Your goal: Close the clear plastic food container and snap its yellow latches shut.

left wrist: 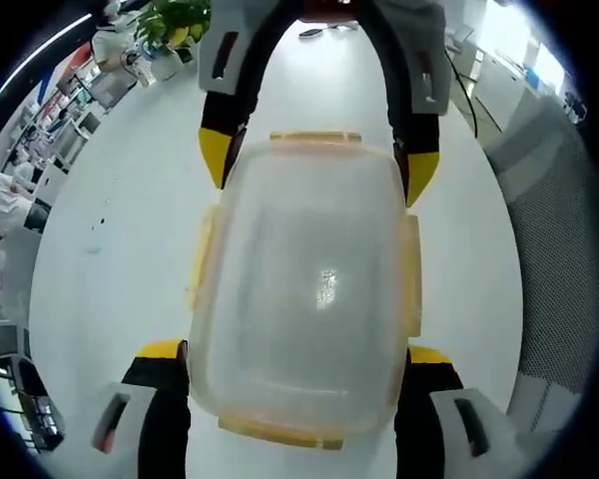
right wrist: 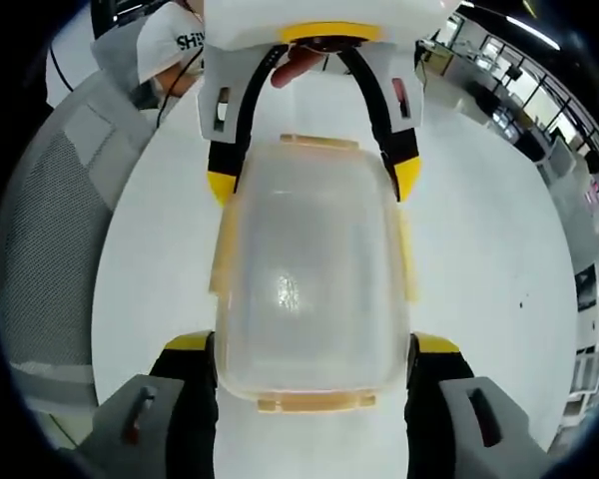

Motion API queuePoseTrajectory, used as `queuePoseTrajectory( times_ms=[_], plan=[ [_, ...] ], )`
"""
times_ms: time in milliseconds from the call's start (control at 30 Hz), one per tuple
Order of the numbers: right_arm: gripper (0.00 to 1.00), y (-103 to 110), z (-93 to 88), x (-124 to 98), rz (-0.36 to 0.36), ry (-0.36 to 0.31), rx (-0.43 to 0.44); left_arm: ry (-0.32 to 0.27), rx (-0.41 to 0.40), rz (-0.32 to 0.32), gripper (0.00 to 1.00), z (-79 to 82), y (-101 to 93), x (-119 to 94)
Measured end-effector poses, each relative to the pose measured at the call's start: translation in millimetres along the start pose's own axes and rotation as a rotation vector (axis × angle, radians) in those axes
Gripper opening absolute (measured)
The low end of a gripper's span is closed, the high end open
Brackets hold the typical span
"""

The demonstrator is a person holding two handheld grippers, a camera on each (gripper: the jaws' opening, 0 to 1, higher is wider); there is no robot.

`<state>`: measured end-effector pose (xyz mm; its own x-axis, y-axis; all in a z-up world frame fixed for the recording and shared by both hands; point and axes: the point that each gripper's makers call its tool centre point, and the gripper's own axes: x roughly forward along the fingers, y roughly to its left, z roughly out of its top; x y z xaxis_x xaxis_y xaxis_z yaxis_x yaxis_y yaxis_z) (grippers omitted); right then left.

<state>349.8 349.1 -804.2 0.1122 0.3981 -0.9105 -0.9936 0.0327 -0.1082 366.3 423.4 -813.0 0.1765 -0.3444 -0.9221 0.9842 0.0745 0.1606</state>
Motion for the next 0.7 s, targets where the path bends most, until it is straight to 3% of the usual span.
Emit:
queuePoseTrajectory(
  times_ms=[700],
  plan=[
    [0.76, -1.3, 0.2, 0.0, -0.016, -0.002, -0.006, 0.009, 0.020, 0.006, 0.83, -0.3, 1.5, 0.1]
  ],
)
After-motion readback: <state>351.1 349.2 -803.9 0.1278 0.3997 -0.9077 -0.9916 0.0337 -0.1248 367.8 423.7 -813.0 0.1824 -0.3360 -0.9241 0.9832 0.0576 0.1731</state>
